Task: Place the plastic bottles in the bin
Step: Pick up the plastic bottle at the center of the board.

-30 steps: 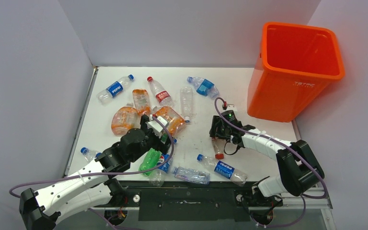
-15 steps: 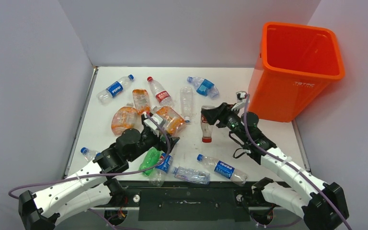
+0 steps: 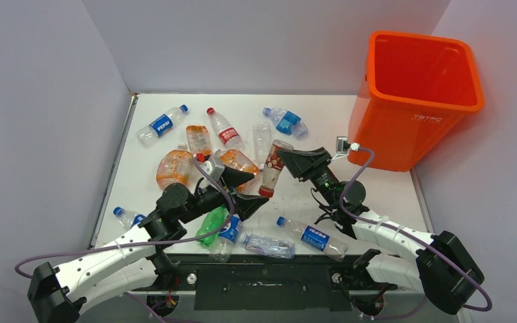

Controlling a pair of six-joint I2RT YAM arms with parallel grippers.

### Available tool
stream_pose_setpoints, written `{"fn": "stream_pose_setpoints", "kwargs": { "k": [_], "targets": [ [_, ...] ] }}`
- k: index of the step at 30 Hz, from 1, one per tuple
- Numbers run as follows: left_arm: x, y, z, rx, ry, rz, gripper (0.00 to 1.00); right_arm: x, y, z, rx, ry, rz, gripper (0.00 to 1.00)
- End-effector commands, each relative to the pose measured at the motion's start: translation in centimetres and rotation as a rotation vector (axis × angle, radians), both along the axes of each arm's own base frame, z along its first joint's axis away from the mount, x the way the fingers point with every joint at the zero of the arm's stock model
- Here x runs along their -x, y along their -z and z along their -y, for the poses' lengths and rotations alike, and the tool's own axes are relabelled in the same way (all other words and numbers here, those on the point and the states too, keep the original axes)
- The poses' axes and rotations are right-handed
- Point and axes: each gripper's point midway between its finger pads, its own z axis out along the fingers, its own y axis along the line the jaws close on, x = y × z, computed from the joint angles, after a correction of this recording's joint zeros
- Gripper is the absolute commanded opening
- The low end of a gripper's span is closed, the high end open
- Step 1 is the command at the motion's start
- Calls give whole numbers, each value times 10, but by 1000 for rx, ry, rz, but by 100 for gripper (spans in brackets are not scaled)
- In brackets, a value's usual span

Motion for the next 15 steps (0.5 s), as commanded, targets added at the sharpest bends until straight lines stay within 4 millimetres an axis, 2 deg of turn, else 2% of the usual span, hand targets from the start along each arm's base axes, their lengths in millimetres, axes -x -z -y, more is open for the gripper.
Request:
{"fn": "stream_pose_setpoints", "kwargs": {
  "k": [1, 6, 10, 15],
  "targets": [
    [4, -10, 13, 4, 69, -10, 96, 27, -58, 11, -172, -22, 162, 5],
    [-6, 0, 15, -48, 31, -34, 96, 34, -63, 5, -161, -44, 184, 5],
    [-5, -3, 17, -53, 44, -26, 99, 39, -63, 0, -144, -57, 192, 5],
    [1, -1, 26, -78, 106, -34, 73, 42, -61, -4, -133, -66, 192, 5]
  ]
}}
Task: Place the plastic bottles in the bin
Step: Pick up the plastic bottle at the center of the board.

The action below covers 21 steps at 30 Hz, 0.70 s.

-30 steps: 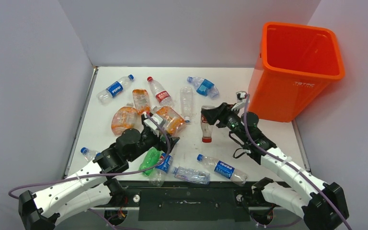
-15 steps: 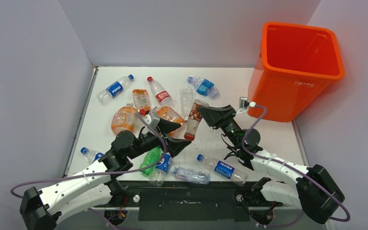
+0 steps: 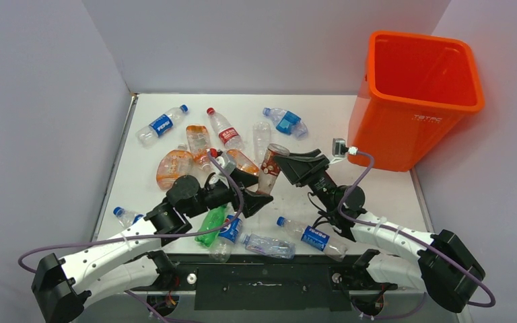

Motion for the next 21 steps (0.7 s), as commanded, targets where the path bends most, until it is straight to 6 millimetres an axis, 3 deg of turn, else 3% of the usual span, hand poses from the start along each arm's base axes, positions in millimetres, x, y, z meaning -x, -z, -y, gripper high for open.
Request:
{"fn": "stream_pose_setpoints", "kwargs": {
  "k": [1, 9, 12, 13, 15, 17, 18, 21],
  "targets": [
    [4, -25, 10, 15, 62, 35, 67, 15, -38, 6, -72, -4, 108, 5],
    [12, -9, 22, -60, 130, 4, 28, 22, -40, 6, -42, 2, 126, 5],
    [13, -5, 22, -101, 138, 16, 6, 23, -41, 8, -21, 14, 131, 10],
    [11, -4, 21, -122, 132, 25, 0, 24, -41, 9, -10, 18, 134, 22],
    [8, -4, 16, -165, 111, 49, 0, 26, -41, 8, 46, 26, 142, 54],
    [5, -5, 6, -218, 82, 85, 0, 23, -27, 3, 199, 37, 105, 75],
    [4, -4, 0, -254, 68, 106, 0, 22, -26, 5, 273, 53, 100, 83],
    [2, -5, -23, -366, 33, 221, 0, 23, -27, 16, 502, 104, 101, 93]
  ]
}}
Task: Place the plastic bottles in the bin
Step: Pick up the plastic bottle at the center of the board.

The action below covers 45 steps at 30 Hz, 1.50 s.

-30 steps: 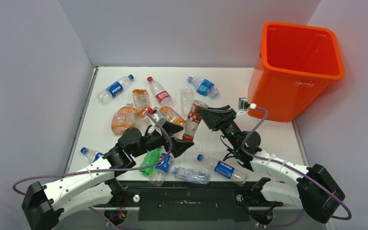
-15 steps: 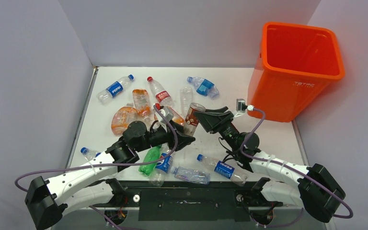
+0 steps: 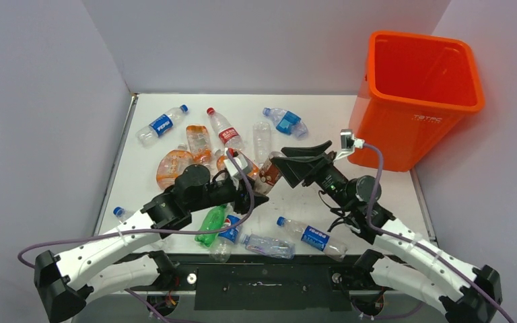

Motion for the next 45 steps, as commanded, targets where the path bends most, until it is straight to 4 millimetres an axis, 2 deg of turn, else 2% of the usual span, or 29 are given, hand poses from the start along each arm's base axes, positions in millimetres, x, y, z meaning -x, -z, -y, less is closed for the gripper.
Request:
{"fn": "stream_pose_setpoints", "kwargs": {
  "k": [1, 3, 4, 7, 13, 16, 18, 23, 26, 28, 33, 36, 40, 43, 45],
  "targets": [
    [-4, -17, -38, -182, -27, 256, 0, 7, -11, 17, 343, 74, 41, 95],
    [-6, -18, -55, -269, -36, 357, 0, 13, -20, 26, 432, 84, 65, 100],
    [-5, -17, -61, -314, -18, 414, 0, 16, -20, 28, 481, 76, 66, 94],
    [5, -6, -79, -464, 85, 650, 0, 23, -18, 24, 631, 0, 57, 91],
    [-10, 24, -105, -869, 163, 1191, 0, 41, 21, 3, 793, -237, -13, 90],
    [-24, 19, -109, -1027, 131, 1411, 0, 53, 43, -8, 820, -360, -45, 90],
    [-27, 7, -106, -1056, 131, 1483, 0, 58, 60, -14, 837, -430, -72, 90],
    [-30, -8, -98, -1111, 159, 1577, 0, 68, 91, -32, 821, -544, -132, 90],
    [-31, -12, -92, -1130, 184, 1597, 0, 74, 102, -43, 813, -584, -152, 90],
    [-30, -13, -87, -1121, 198, 1605, 0, 69, 107, -47, 839, -546, -153, 90],
    [-26, -19, -77, -1083, 203, 1625, 0, 55, 100, -60, 826, -461, -99, 90],
    [-23, -23, -73, -1059, 200, 1634, 0, 45, 111, -64, 873, -436, -95, 91],
    [-22, -23, -71, -1052, 201, 1632, 0, 49, 132, -74, 912, -493, -125, 99],
    [-21, -25, -72, -1030, 188, 1630, 0, 49, 145, -77, 929, -506, -156, 85],
    [-20, -25, -72, -1022, 180, 1627, 0, 48, 144, -79, 920, -504, -156, 71]
  ]
}}
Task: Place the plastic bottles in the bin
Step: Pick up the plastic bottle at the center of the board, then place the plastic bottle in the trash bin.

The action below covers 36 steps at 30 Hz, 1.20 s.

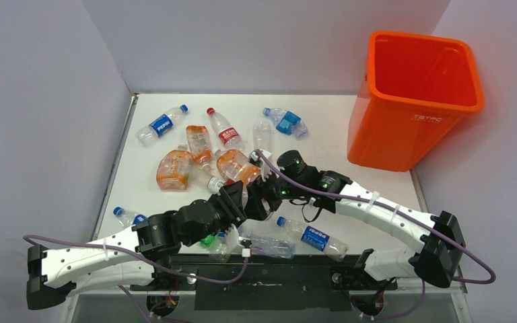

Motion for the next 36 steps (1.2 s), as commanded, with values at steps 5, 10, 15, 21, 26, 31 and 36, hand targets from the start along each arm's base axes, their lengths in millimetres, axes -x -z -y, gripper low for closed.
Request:
{"fn": "stream_pose_setpoints", "kwargs": {
  "k": [5, 10, 15, 21, 26, 31, 36],
  "targets": [
    [4, -43, 6, 201, 14, 7, 30, -10, -33, -12, -98, 13, 83, 46],
    [4, -53, -1, 378, -33, -64, 96, -19, -70, 1, -150, 91, 185, 43],
    [4, -48, -17, 558, -100, -144, 96, -46, -129, 43, -189, 324, 401, 44],
    [13, -77, -36, 1095, -157, -431, 96, -73, -213, 141, -291, 756, 719, 47],
    [11, -50, -22, 1150, -214, -625, 96, -100, -246, 200, -131, 1069, 854, 45],
    [12, -42, -2, 1157, -225, -732, 96, -127, -276, 228, 20, 1277, 961, 42],
    [4, -53, -2, 1261, -249, -773, 96, -173, -305, 270, -50, 1487, 959, 42]
  ]
}}
